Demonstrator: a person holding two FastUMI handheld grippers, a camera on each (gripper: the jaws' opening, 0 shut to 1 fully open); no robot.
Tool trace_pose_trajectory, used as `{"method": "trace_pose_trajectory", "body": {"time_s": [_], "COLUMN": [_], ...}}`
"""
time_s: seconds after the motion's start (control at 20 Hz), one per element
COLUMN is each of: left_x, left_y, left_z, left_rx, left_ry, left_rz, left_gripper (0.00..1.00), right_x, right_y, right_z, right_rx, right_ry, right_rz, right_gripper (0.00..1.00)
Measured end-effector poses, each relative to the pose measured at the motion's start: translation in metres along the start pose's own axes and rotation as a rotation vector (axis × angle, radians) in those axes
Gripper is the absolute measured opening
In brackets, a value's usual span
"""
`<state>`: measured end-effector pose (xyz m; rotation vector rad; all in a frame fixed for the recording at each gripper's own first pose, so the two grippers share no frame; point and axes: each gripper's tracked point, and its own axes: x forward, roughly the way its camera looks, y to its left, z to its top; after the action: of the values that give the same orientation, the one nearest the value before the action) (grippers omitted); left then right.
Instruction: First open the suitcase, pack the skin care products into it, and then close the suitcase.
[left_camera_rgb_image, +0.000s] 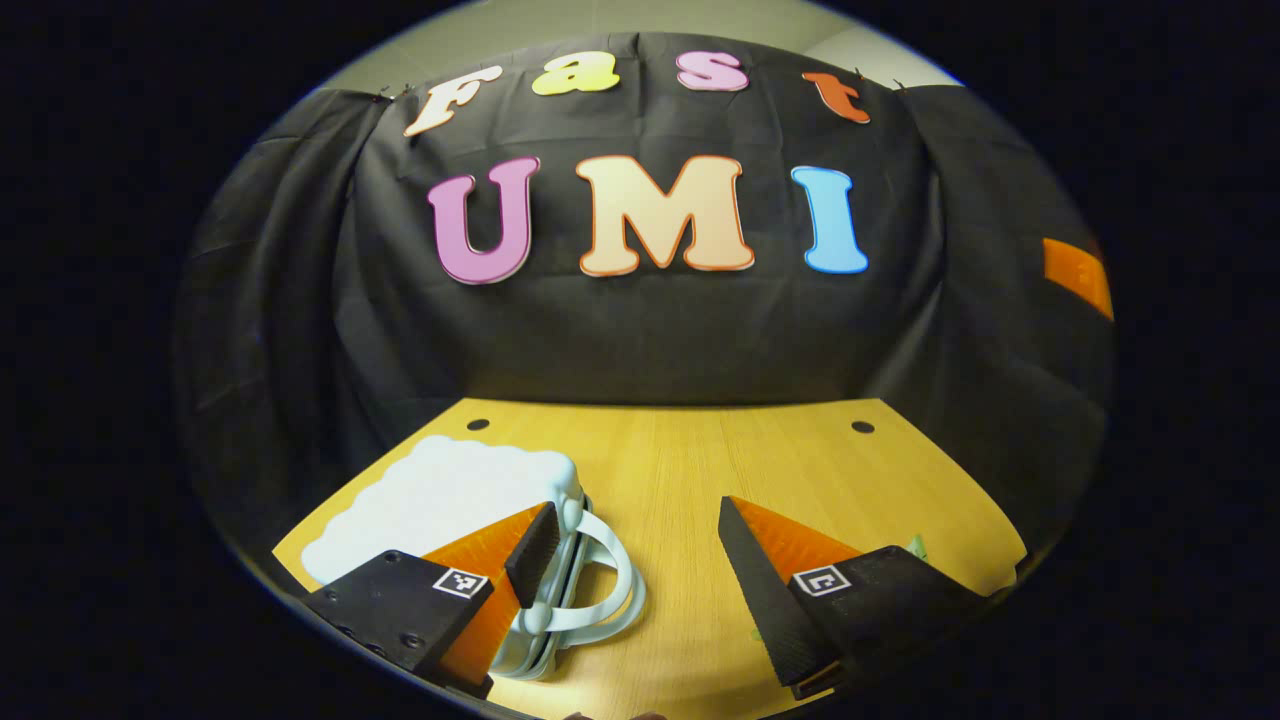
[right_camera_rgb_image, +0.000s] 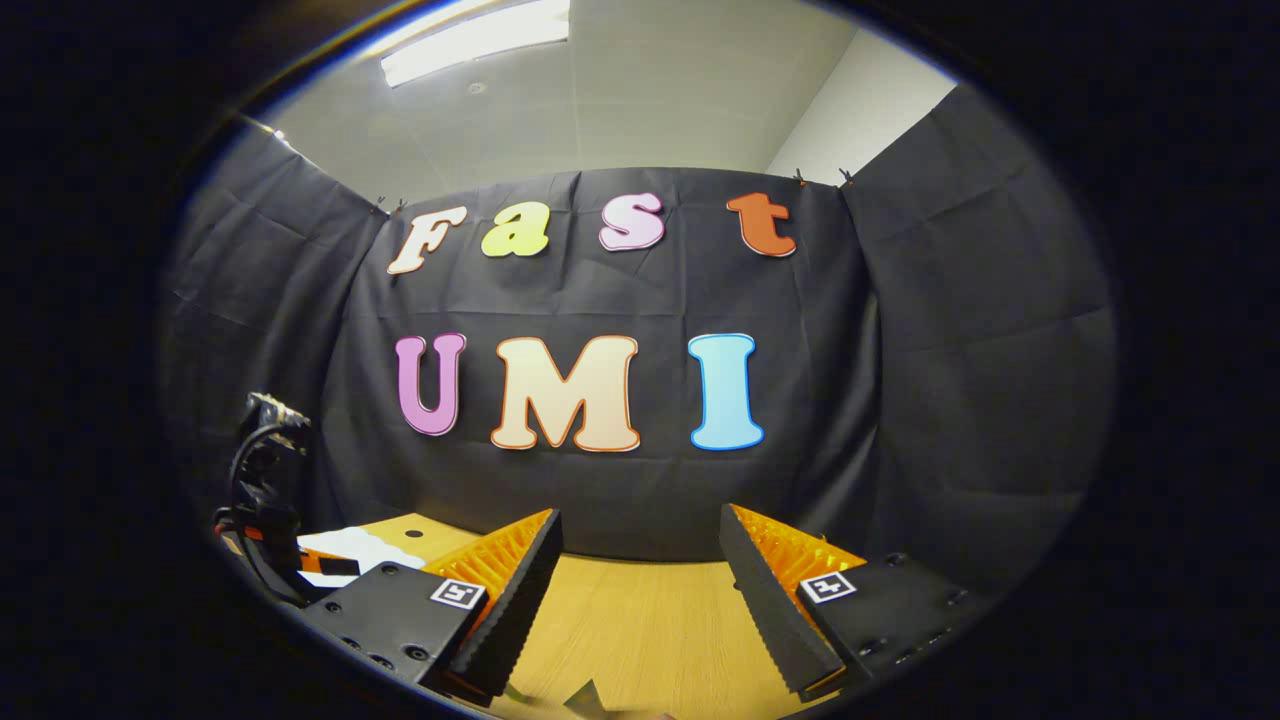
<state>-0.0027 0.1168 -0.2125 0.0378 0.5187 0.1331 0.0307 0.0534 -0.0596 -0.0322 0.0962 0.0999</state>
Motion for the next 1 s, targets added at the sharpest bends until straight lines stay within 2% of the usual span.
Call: {"method": "trace_pose_trajectory", "body": {"time_s": [0.15,0.6,0.75,0.8,0.85,1.0], "left_x": [0.017,0.054,0.062,0.062,0.064,0.070], "left_y": [0.000,0.012,0.007,0.005,0.006,0.006], "left_z": [-0.023,-0.092,-0.103,-0.105,-0.109,-0.116], "left_rx": [0.013,0.009,-0.004,0.003,0.009,0.043], "left_ry": [0.081,0.373,0.421,0.432,0.443,0.468], "left_rz": [-0.028,-0.003,-0.015,-0.019,-0.018,-0.011], "left_gripper": [0.95,0.96,0.94,0.86,0.91,0.92], "right_x": [0.003,0.000,-0.004,-0.006,-0.007,-0.013], "right_y": [-0.002,-0.014,-0.017,-0.019,-0.021,-0.026], "right_z": [-0.011,-0.019,-0.017,-0.018,-0.018,-0.021], "right_rx": [-0.011,-0.066,-0.078,-0.082,-0.083,-0.080], "right_ry": [0.045,0.071,0.068,0.069,0.072,0.077], "right_rz": [-0.028,-0.076,-0.085,-0.089,-0.093,-0.104], "right_gripper": [0.98,0.98,0.99,0.99,0.99,0.99]}}
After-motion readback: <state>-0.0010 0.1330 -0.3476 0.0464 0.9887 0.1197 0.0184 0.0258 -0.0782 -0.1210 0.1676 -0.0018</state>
